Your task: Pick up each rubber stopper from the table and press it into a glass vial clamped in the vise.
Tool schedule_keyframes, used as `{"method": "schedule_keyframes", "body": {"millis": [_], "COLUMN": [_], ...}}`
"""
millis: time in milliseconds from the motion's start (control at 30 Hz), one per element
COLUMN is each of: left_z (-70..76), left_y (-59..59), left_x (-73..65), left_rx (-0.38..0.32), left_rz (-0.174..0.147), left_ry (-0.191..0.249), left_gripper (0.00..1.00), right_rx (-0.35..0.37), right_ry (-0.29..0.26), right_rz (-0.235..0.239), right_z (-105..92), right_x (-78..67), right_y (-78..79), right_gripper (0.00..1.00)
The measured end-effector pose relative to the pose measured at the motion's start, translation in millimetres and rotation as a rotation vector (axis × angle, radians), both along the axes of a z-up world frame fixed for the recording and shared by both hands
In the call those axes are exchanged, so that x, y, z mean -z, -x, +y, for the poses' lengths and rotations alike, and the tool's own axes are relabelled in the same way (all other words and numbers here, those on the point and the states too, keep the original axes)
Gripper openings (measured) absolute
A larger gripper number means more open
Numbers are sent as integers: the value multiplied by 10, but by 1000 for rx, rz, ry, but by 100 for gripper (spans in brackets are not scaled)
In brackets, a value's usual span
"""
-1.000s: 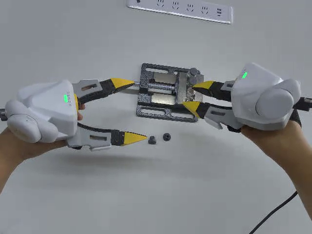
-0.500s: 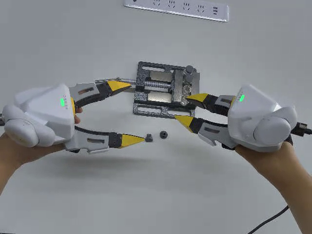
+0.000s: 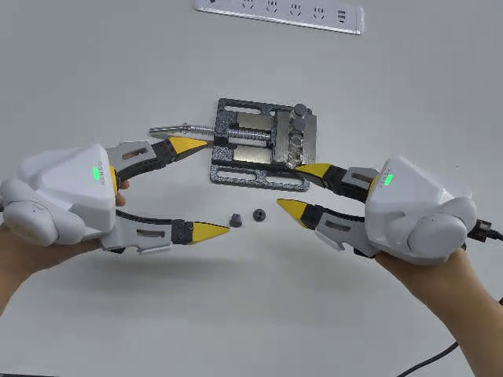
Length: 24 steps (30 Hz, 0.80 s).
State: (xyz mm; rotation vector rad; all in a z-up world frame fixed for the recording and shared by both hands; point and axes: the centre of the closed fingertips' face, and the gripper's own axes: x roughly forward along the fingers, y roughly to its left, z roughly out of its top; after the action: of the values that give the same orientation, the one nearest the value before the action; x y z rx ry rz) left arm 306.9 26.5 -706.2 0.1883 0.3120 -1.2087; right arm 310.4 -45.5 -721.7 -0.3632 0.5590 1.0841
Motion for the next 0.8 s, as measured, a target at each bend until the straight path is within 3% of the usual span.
{"method": "schedule_keyframes", "body": {"millis": [300, 800], "left_z": [38, 54], "left_y": [57, 111], "left_x": [4, 27], "left_rx": [-14, -20], "left_rz": [3, 7], "left_ry": [-1, -1], "left_gripper": [63, 62], "right_rx": [-16, -31], "right_ry": [-15, 22], "right_rz": [5, 9], "right_z": [33, 4], "right_x": [20, 114], "right_y": [131, 214], "right_gripper": [27, 26]}}
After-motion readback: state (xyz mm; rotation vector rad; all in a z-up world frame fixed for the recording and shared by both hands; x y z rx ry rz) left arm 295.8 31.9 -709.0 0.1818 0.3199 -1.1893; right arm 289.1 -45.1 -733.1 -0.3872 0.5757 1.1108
